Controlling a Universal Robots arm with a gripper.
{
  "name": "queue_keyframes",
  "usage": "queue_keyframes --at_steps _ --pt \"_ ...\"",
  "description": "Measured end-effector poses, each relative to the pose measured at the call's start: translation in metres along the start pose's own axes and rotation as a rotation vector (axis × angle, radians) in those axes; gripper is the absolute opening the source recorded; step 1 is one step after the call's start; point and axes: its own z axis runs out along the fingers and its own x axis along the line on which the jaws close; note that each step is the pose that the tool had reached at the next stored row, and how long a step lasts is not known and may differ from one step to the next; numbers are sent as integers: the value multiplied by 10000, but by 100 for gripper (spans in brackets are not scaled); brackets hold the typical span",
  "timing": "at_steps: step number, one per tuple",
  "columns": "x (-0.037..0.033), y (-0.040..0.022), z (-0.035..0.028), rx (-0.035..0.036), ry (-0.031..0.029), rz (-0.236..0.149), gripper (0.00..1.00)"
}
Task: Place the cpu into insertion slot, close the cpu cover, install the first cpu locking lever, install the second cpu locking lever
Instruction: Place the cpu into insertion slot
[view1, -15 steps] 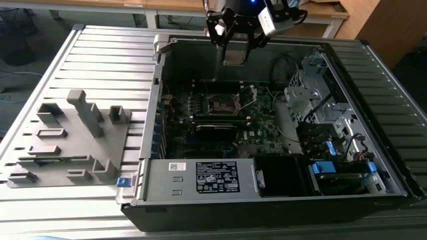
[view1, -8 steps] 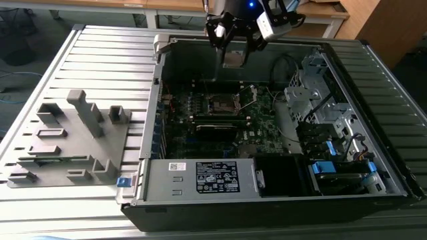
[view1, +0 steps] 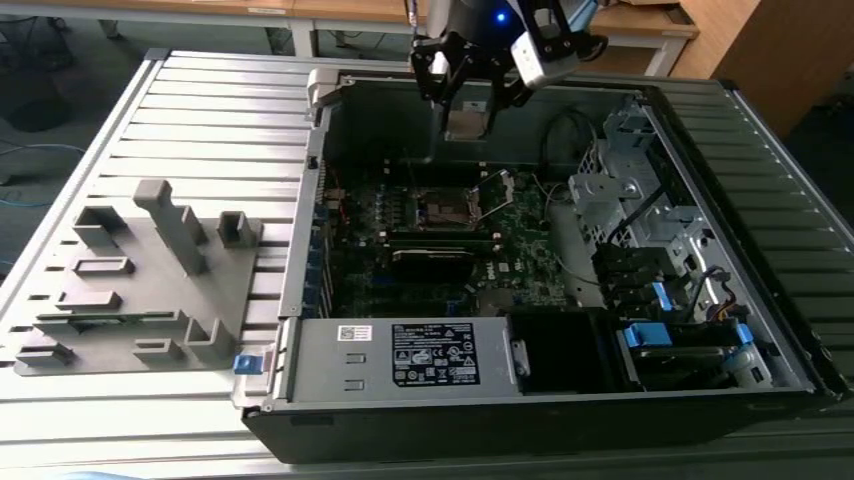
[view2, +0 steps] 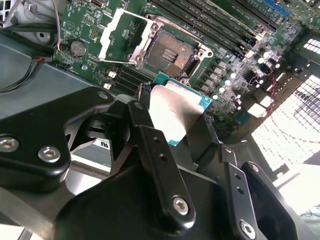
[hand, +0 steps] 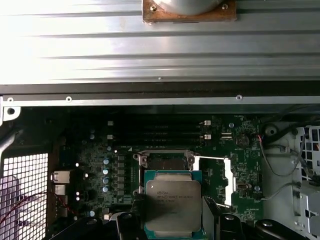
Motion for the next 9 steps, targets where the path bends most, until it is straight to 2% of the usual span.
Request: queue_keyframes --at_steps 9 --pt "-2 -11 114 -3 -2 0 54"
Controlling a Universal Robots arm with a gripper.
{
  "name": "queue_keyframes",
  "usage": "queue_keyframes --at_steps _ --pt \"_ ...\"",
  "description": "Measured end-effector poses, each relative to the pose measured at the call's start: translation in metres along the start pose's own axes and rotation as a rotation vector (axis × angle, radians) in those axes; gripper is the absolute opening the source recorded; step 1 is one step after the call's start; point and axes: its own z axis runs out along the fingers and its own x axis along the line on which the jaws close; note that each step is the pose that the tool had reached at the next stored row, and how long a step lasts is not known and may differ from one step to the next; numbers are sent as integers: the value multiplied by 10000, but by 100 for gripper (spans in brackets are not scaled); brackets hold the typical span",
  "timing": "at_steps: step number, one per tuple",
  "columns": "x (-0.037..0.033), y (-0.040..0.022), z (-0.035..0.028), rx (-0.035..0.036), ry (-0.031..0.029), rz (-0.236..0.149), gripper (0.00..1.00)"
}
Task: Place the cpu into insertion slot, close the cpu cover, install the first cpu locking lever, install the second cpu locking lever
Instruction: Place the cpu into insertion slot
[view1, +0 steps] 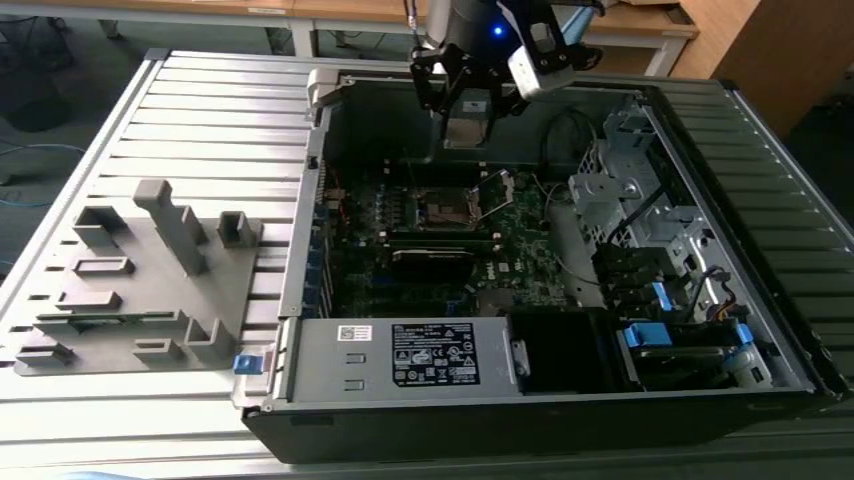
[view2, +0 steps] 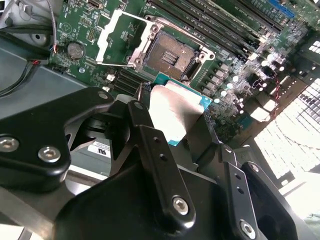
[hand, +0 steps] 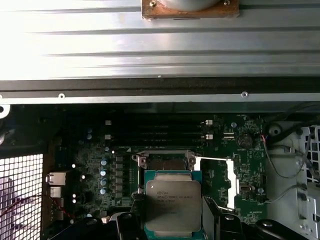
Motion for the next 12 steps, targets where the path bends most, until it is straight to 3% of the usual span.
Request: queue_keyframes --at_steps 3,9,12 --pt "0 0 5 0 0 0 54" --pt "-2 -9 94 0 0 0 54" --pt "-2 -10 104 2 1 0 54"
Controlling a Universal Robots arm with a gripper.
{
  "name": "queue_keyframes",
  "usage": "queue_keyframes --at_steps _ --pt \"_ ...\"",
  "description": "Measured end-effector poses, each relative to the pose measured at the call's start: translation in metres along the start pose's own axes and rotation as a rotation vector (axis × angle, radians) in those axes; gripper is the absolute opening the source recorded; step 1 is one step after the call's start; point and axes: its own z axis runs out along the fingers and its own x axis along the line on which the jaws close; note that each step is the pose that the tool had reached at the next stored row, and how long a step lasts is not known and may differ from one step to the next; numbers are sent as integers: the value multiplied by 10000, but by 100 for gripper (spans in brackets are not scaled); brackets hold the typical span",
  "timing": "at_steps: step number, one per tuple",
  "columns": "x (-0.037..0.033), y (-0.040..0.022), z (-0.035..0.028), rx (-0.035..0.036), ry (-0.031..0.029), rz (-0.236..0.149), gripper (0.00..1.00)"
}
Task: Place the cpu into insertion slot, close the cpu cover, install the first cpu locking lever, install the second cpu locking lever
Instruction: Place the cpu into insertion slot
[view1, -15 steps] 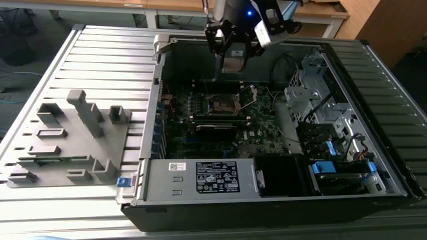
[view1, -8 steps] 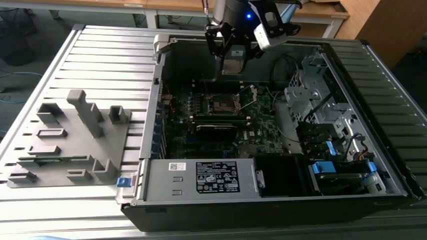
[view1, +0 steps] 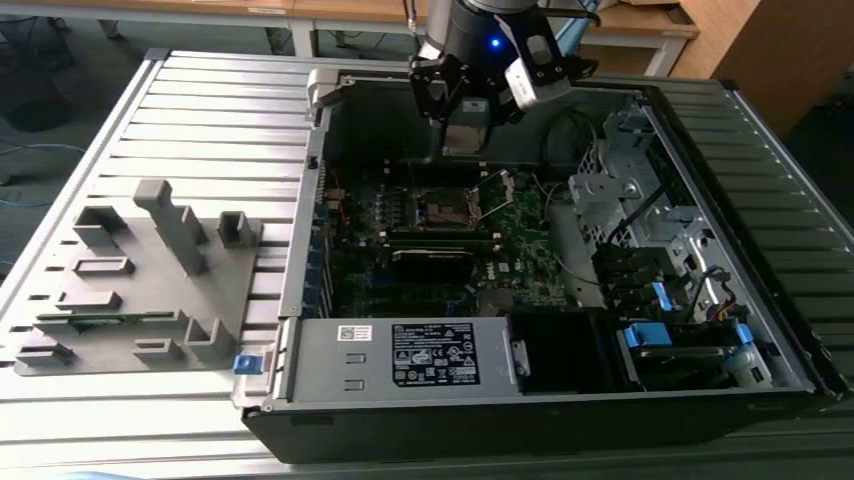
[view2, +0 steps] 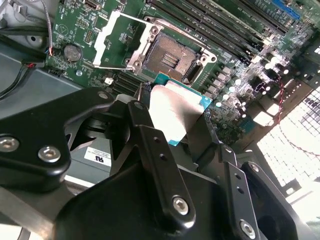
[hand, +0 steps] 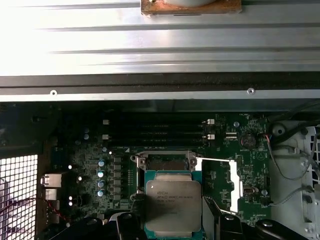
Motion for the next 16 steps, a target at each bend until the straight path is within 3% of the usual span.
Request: queue_keyframes --at_steps 16 --pt "-1 -3 28 -2 0 -3 54"
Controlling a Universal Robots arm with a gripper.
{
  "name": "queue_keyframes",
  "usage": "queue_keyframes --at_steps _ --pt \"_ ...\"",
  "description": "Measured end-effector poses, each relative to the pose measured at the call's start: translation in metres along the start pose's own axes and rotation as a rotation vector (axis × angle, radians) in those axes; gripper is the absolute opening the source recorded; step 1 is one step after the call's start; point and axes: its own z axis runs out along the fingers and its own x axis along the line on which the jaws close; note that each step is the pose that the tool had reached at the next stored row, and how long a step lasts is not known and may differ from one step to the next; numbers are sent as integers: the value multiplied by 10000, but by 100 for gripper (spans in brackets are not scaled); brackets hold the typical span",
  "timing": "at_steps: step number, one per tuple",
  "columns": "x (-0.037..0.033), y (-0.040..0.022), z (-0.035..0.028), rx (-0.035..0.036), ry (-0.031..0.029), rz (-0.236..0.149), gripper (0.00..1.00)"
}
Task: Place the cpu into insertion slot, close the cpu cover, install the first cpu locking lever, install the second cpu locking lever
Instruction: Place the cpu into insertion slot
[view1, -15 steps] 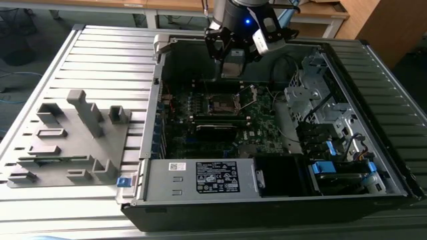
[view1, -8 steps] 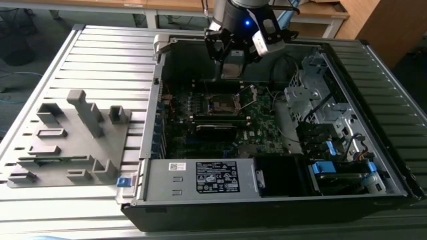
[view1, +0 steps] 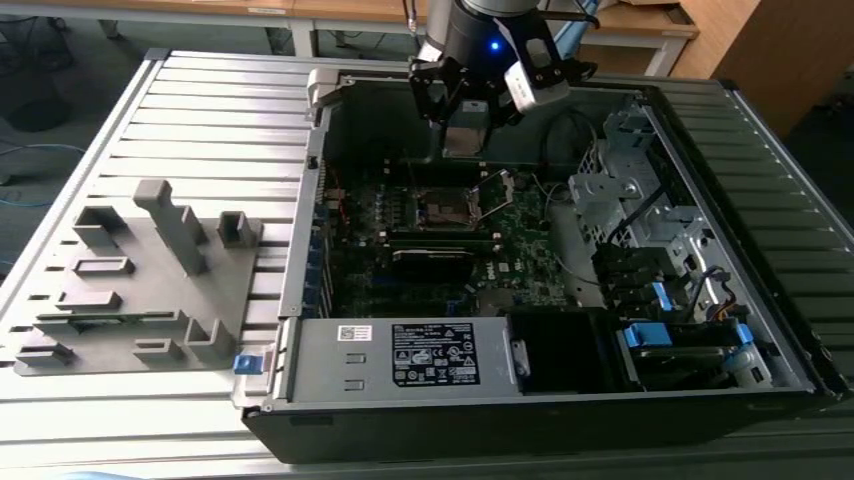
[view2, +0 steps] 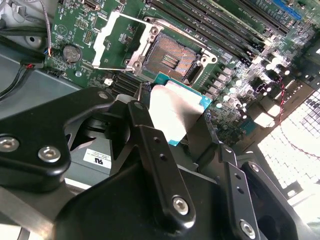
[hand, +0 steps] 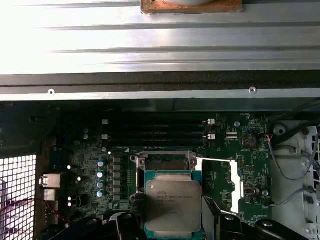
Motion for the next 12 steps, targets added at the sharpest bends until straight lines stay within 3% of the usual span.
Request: queue_keyframes --at_steps 5,12 --pt "0 0 1 -2 -10 110 54" --pt "0 -1 14 -23 -130 1367 54"
